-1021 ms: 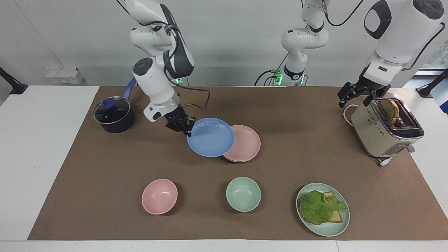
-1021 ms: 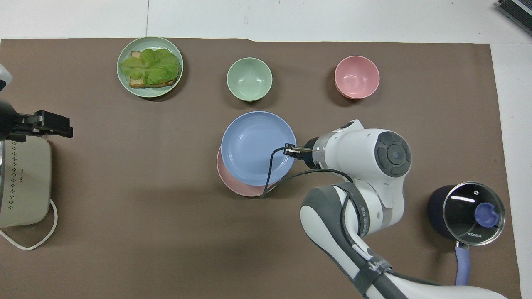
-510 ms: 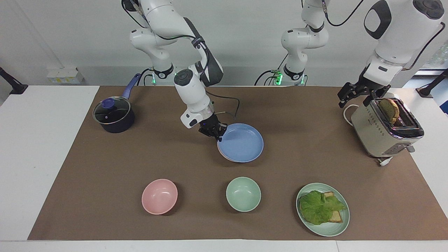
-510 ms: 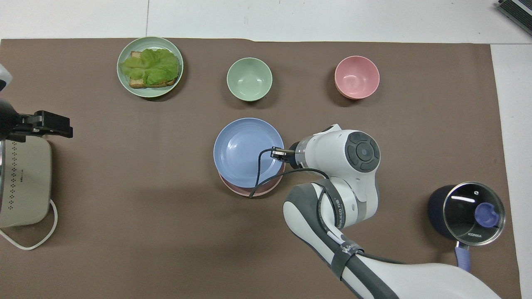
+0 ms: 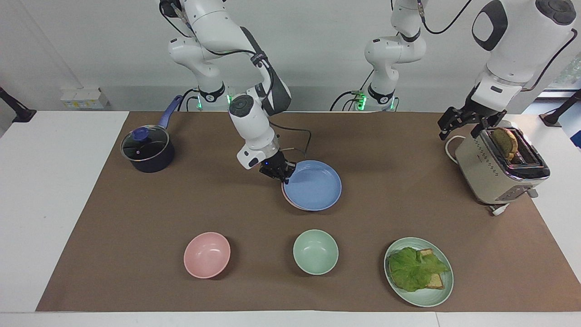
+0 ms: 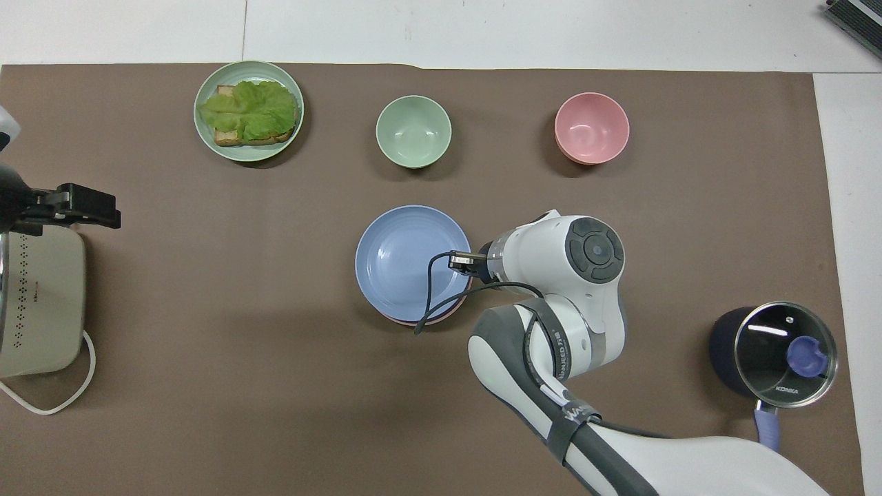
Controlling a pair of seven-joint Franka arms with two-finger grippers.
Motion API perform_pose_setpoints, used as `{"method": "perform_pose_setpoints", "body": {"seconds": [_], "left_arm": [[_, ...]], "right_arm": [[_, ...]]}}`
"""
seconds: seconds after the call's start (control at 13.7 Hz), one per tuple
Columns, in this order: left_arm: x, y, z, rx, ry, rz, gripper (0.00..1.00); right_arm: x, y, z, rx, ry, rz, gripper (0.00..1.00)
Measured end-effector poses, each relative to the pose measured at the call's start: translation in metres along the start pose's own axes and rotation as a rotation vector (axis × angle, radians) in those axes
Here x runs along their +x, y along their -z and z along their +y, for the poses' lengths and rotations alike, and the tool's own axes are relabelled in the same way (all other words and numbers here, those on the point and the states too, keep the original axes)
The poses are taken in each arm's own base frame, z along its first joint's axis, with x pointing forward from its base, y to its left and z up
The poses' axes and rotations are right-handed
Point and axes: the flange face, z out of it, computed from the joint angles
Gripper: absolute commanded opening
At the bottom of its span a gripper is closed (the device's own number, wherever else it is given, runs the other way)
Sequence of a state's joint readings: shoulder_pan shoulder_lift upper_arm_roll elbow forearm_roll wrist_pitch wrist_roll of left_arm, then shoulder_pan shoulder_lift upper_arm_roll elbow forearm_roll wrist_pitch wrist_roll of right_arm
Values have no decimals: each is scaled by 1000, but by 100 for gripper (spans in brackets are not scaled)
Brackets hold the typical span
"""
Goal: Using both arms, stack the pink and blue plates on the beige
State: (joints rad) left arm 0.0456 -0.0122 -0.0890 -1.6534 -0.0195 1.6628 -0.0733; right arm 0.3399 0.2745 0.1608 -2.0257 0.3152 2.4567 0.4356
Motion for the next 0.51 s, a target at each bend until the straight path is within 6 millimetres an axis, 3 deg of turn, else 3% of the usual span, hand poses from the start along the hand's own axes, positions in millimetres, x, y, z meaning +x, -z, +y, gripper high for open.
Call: {"method": "perform_pose_setpoints", "body": {"seconds": [0.15,0.22,0.29,0.36,0.51], "left_arm": [[0,0,0,0,0,0,100],[0,0,0,0,0,0,100],[0,0,0,0,0,0,100],[0,0,0,0,0,0,100],[0,0,0,0,0,0,100]], "right_arm": [[-2,-1,1,-24,22,-11,0],[-2,-1,1,-28,25,-12,20],[-2,-1,1,-31,29,-10,62],[-2,-1,1,-36,37,-7,82],[-1,2,-1,-46,56,4,98]]}}
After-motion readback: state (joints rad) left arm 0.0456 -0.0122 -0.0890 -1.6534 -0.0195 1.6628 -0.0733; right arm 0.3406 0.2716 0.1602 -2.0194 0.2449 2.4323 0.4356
